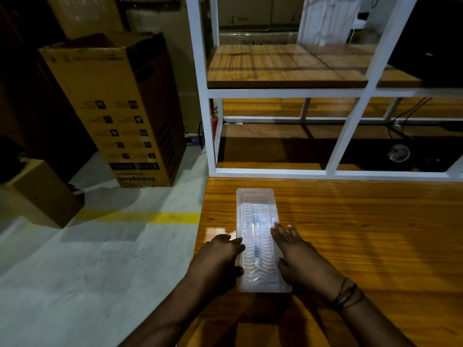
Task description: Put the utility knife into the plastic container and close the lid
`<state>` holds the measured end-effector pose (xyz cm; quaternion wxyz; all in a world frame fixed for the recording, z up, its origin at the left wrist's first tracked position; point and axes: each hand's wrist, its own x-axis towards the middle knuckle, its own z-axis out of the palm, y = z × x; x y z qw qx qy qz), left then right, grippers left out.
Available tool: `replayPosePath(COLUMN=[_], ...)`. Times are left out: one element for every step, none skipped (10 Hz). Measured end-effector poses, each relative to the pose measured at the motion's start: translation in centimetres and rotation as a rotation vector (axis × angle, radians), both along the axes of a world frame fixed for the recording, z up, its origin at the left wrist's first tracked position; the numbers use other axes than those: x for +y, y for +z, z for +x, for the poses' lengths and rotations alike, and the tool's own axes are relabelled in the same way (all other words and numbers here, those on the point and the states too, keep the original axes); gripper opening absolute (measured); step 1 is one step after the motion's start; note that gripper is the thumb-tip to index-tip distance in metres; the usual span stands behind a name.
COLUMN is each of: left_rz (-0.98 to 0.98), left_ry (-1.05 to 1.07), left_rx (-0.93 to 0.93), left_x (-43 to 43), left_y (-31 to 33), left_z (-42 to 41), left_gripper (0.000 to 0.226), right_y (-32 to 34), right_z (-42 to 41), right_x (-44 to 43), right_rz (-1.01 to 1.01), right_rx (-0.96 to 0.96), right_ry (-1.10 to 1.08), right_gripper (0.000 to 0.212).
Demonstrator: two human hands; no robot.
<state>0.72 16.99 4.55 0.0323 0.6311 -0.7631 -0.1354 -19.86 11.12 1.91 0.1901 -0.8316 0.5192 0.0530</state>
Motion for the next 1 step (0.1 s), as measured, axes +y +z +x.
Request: replayPosePath(left_rz=[0.001], left_ry=[0.036], left_rx=[0.017], left_x=[-0.6], left_y=[0.64], left_z=[-0.31], left_gripper=[0.058], right_y=[0.5], right_z=[0.29], right_x=[-0.04], right_rz=[-0.028], right_rx=[-0.022], right_ry=[0.019], right_gripper=[0.076])
